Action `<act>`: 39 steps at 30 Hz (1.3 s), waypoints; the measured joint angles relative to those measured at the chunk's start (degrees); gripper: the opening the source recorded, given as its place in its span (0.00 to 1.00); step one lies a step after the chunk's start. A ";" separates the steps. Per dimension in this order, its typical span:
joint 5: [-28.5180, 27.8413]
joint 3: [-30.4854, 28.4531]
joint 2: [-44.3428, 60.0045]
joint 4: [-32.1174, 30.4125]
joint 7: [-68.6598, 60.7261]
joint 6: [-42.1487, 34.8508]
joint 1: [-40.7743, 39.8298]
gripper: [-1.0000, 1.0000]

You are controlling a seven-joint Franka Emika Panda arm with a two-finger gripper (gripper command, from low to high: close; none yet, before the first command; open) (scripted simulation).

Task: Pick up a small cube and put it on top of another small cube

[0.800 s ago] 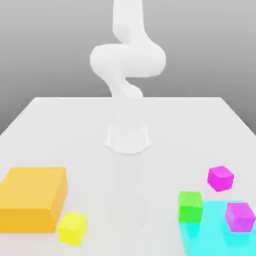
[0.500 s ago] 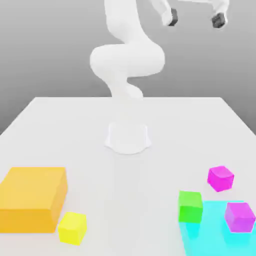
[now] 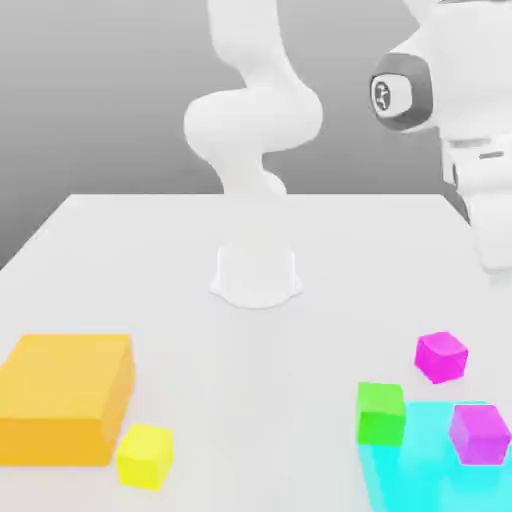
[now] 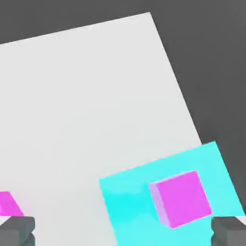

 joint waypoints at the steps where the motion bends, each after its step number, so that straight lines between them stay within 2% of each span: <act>1: -0.35 0.65 1.32 -0.81 -1.43 0.89 0.79 0.50; 5: -3.53 3.15 6.51 -4.08 -5.91 4.48 4.42 0.50; 8: -8.50 3.90 10.39 -6.38 -7.20 7.26 7.12 0.50; 15: -14.95 -0.27 23.10 -4.96 -4.07 17.60 9.72 0.50; 16: -15.19 -0.72 24.78 -4.71 -3.82 18.96 10.13 0.00; 23: -15.39 -0.83 25.07 -4.66 -3.65 19.09 10.21 0.00; 31: -10.25 1.07 12.05 -6.22 -7.37 7.64 8.74 0.00; 39: -9.27 -2.68 13.00 8.67 -7.30 -6.30 1.12 0.00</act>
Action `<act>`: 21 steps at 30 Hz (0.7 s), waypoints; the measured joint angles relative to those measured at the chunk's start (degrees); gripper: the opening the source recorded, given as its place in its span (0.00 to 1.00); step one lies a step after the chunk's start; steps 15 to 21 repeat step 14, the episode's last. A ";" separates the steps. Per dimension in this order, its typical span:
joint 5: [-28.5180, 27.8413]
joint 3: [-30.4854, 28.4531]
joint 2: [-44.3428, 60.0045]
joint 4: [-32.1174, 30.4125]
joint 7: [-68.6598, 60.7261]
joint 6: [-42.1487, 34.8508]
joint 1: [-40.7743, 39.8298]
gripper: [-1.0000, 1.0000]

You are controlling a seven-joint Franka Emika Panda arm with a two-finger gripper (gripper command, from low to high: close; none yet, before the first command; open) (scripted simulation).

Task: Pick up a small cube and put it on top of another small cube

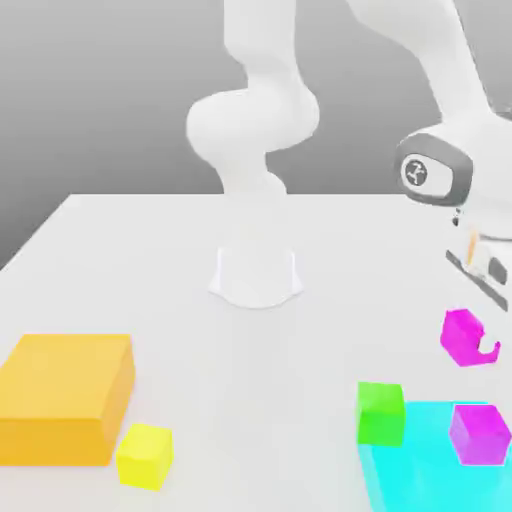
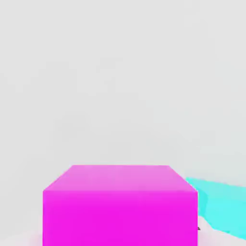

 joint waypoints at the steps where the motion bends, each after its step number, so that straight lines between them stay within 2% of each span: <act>1: 0.08 -0.47 0.22 1.97 0.04 -1.75 -0.95 0.00; 6: 0.54 -2.97 1.61 11.51 0.19 -9.91 -5.26 0.00; 9: 0.97 -3.06 6.34 12.09 -0.04 -5.79 -5.60 0.00; 10: 1.09 -3.05 7.95 11.87 -0.12 -3.97 -5.64 1.00; 21: 1.09 -3.05 7.95 11.87 -0.12 -3.97 -5.64 1.00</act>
